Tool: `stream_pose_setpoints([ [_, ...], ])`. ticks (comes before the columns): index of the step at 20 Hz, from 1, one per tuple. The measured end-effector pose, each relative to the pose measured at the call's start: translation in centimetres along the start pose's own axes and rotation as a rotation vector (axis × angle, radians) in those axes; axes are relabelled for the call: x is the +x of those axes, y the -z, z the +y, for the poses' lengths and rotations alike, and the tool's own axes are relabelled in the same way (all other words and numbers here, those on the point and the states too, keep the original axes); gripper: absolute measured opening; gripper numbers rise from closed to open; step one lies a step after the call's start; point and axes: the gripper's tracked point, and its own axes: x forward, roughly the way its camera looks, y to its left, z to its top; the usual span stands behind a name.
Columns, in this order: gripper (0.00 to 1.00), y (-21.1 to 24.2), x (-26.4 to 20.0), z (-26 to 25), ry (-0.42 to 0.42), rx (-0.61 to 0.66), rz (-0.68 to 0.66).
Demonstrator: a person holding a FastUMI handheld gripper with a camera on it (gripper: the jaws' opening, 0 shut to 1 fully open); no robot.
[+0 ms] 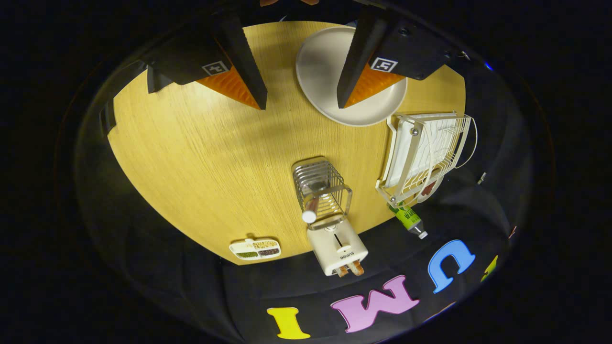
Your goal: Take the plate from the dish rack, then take the spoon from the basket and place it into the plate.
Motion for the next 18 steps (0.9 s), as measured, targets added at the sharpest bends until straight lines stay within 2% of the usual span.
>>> stream_pose_setpoints([
  [4,0.91,-6.0,-3.3,1.6,-0.046,-0.132,-0.137],
  [7,0.91,-9.3,-3.3,2.0,-0.07,-0.242,-0.163],
  [10,0.91,-11.1,-1.1,1.3,-0.078,-0.288,-0.12],
  [13,0.87,-10.7,2.2,0.0,-0.074,-0.323,-0.037],
  [14,0.84,-10.5,3.1,-0.3,-0.075,-0.336,-0.013],
  [15,0.74,-10.4,3.8,-0.3,-0.082,-0.344,0.004],
  [16,0.72,-10.4,4.6,0.0,-0.096,-0.348,0.018],
  [18,0.59,-10.1,5.8,0.4,-0.114,-0.352,0.04],
])
